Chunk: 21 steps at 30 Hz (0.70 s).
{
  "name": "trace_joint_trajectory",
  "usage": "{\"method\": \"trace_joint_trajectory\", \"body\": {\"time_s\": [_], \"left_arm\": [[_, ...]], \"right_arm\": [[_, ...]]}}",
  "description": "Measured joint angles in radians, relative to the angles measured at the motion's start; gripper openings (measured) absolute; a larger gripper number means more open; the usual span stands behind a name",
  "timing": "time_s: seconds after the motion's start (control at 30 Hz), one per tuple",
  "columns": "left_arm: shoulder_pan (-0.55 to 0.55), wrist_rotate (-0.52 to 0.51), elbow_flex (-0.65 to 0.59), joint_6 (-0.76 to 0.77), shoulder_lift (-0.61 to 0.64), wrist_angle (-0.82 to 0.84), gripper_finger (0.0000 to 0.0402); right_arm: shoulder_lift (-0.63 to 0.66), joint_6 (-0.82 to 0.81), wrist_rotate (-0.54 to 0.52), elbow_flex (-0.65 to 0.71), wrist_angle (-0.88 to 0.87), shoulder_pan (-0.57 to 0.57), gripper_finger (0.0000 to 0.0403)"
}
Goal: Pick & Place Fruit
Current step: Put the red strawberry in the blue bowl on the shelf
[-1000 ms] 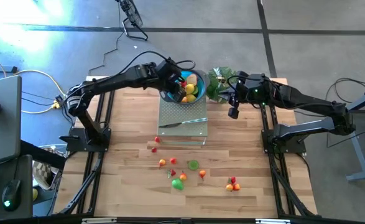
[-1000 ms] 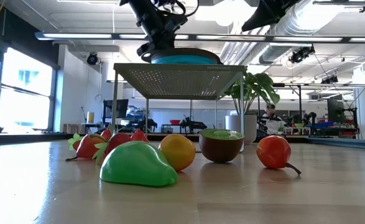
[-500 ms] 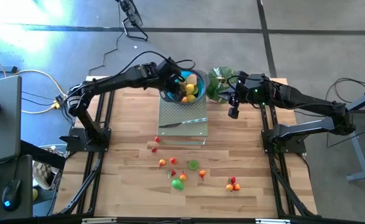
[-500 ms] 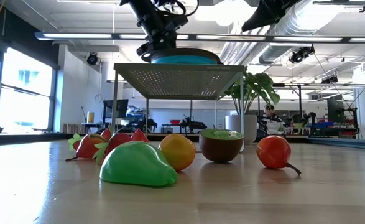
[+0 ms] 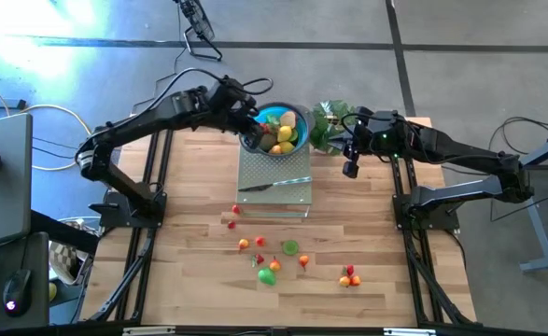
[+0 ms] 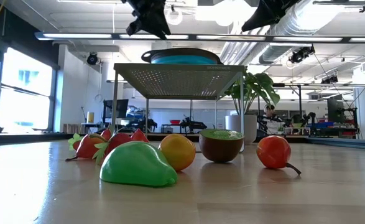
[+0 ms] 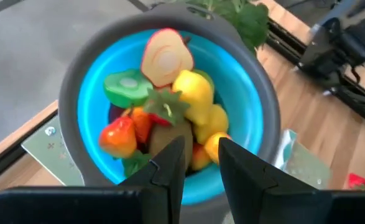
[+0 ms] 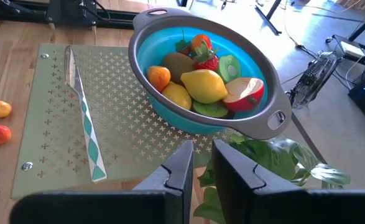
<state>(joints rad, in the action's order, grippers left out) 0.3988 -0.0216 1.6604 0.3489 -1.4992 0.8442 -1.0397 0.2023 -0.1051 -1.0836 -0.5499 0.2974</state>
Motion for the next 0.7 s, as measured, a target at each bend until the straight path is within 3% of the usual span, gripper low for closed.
{"method": "trace_joint_trajectory", "body": {"time_s": [0.7], "left_arm": [[-0.204, -0.001, 0.000, -0.068, 0.038, 0.071, 0.0094]], "right_arm": [[0.000, -0.044, 0.000, 0.000, 0.000, 0.000, 0.0052]]}}
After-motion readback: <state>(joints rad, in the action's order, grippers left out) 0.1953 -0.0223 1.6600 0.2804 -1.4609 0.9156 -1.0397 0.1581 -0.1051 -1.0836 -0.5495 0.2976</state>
